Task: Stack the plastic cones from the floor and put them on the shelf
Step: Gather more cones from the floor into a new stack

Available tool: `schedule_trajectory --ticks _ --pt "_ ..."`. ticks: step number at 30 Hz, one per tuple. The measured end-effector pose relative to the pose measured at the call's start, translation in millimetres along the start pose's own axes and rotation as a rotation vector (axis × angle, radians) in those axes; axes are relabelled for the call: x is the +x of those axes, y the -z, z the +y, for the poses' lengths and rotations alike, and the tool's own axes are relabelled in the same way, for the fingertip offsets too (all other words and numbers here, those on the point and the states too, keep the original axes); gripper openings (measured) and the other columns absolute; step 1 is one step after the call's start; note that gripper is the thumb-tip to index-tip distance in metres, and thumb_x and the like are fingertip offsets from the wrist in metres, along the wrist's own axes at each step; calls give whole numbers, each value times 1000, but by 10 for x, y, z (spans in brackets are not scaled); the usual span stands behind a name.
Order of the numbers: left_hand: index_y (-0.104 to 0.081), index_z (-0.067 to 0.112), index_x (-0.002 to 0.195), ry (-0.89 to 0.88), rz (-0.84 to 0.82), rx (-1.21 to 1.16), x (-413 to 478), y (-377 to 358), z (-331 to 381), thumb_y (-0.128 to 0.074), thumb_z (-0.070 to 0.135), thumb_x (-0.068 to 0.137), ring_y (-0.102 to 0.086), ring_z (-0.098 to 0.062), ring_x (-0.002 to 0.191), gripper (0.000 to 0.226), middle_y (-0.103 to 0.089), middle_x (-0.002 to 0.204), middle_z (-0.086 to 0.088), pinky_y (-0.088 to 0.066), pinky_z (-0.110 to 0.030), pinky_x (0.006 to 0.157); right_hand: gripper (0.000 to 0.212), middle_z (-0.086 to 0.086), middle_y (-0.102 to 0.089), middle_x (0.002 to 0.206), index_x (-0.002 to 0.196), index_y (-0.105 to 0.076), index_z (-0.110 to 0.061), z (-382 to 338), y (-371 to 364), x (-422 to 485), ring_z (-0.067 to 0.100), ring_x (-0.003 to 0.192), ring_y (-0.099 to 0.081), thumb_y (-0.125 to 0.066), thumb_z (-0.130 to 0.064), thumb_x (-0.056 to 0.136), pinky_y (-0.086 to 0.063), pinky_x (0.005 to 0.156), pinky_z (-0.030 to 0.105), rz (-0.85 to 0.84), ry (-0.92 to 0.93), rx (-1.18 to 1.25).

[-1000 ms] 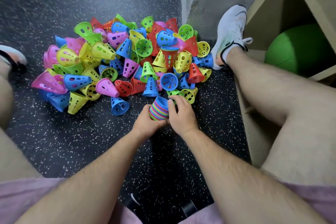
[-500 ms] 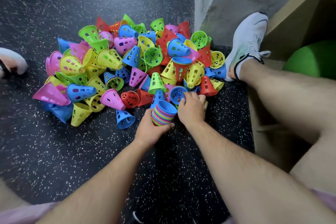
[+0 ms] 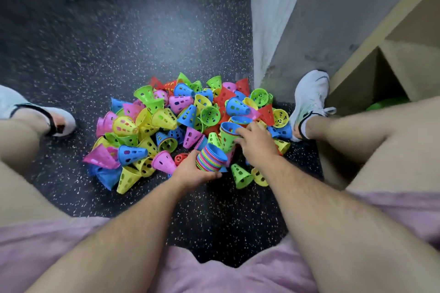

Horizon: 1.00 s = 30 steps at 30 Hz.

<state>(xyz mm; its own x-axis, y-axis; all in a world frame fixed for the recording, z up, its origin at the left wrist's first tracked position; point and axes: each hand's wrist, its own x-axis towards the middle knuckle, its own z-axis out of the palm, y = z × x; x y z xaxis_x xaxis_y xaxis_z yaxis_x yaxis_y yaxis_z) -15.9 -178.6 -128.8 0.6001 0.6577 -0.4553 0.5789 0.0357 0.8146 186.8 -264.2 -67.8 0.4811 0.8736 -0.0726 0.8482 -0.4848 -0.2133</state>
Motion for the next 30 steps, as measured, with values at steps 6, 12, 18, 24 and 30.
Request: schedule_trajectory --ticks 6,12,18,24,30 --pt "-55 22 112 -26 83 -62 -67 101 64 -97 31 65 -65 -10 80 64 -68 96 1 -50 -16 64 28 6 -57 118 123 -66 -11 -204 197 -78 22 112 -55 -59 -22 98 -41 95 27 127 75 405" --pt "-56 27 111 -37 178 -100 -110 48 -66 -98 52 48 -73 -16 90 81 -73 99 4 -61 -42 83 32 -3 -60 127 126 -63 -21 -507 85 -363 12 118 -53 -57 -26 95 -39 105 27 -108 180 443" --pt "-52 24 105 -32 244 -111 -273 289 -299 -96 20 65 -66 -4 80 59 -68 92 7 -53 -19 70 25 -6 -62 111 116 -57 -22 -703 -306 -409 12 106 -56 -53 -18 91 -45 95 31 -69 128 569" --pt "-62 13 102 87 305 -108 -417 680 -821 -94 22 60 -65 -9 67 53 -72 82 2 -52 -28 58 23 -4 -59 109 111 -60 -18 -883 -878 -434 17 106 -52 -54 -16 88 -45 96 37 -185 247 462" --pt "-57 7 112 186 332 -121 -522 671 -1112 -94 19 59 -62 -8 64 67 -70 86 -6 -49 -23 54 36 -2 -52 124 128 -53 -22 -1085 -1295 -492 22 114 -45 -59 -27 93 -44 96 39 -283 274 280"
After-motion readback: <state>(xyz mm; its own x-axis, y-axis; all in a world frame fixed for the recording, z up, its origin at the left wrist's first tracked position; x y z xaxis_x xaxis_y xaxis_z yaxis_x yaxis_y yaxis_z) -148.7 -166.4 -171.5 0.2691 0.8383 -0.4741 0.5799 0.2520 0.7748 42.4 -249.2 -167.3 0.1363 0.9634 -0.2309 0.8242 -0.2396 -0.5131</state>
